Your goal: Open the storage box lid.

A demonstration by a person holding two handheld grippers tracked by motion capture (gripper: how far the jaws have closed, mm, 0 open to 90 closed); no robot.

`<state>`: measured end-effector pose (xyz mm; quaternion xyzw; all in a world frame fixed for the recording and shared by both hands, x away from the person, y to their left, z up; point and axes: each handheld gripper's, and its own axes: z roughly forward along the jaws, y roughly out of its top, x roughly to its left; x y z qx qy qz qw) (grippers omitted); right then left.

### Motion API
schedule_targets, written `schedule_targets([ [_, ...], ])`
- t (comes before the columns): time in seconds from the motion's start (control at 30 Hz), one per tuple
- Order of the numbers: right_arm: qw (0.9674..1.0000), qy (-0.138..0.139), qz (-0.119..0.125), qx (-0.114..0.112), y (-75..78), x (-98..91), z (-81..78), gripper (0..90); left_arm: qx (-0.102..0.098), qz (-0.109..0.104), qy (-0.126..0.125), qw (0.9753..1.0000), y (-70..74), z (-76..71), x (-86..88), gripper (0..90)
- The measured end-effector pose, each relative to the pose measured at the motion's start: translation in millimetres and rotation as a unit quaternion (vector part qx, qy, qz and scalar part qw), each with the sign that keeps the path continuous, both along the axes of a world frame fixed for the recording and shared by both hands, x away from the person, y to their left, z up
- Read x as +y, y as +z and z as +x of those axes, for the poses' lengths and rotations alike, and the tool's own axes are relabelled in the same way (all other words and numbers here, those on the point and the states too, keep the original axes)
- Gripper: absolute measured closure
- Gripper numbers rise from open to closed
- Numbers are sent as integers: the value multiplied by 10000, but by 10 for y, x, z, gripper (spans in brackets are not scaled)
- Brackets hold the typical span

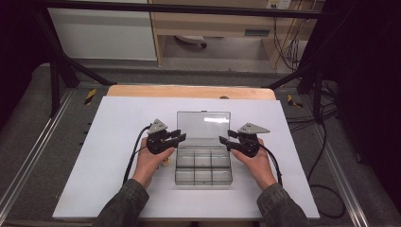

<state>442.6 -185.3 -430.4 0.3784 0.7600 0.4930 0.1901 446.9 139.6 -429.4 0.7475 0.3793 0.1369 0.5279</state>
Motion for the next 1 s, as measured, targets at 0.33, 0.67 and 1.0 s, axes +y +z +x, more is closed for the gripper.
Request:
schedule_targets([
  [0.33,9999,-105,-59,27,-23,19,20,430,48,16,1,10000,-38,26,-11,608],
  [0.67,9998,-107,47,132,-55,28,47,438,149,-5,45,9999,-79,53,-26,565],
  [1.0,9997,-90,121,202,-76,38,59,454,283,-35,68,9996,-101,69,-20,552],
])
